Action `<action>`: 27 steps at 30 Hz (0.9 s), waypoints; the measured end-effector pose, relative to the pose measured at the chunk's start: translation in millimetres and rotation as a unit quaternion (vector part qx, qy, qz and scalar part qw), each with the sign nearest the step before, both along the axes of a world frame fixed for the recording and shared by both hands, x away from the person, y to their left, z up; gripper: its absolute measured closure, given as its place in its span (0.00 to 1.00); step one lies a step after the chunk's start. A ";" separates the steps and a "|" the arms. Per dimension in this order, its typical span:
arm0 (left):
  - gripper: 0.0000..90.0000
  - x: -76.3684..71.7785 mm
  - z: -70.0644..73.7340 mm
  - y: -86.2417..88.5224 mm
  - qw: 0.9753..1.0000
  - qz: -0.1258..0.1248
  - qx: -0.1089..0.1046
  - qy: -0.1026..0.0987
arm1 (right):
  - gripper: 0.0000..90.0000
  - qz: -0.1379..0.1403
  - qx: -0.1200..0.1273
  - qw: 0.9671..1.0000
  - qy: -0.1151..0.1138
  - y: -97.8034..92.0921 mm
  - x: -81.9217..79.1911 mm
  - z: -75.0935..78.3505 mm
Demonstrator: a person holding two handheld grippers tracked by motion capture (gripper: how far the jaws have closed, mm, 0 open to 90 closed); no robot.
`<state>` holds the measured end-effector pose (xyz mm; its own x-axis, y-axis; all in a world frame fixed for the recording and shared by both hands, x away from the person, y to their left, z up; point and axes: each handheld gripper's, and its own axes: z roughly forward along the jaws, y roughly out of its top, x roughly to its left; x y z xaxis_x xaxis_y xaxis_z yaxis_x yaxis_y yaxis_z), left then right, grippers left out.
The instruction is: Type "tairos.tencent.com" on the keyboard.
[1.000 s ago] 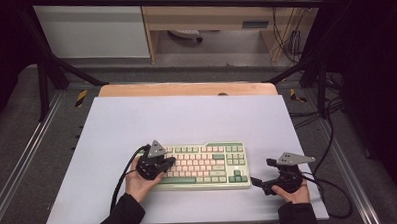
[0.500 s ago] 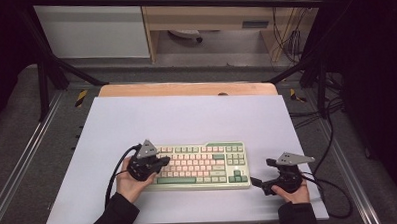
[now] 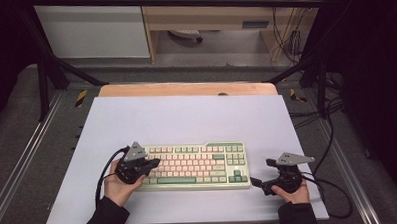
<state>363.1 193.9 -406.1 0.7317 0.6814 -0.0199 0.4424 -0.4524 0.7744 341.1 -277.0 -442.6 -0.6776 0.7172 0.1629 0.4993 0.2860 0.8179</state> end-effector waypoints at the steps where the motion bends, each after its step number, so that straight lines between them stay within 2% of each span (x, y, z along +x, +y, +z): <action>1: 1.00 -0.6 -1.0 2.6 1.000 0.002 0.000 0.001 | 0.01 0.000 0.000 1.000 0.000 0.0 0.1 0.0; 12: 1.00 -5.7 -8.5 27.2 1.000 0.022 -0.005 0.006 | 0.01 0.000 0.000 1.000 0.003 0.7 -0.1 -0.4; 27: 1.00 -0.3 -20.7 21.7 1.000 0.022 0.005 0.013 | 0.01 0.001 -0.002 1.000 0.001 0.7 0.2 -0.5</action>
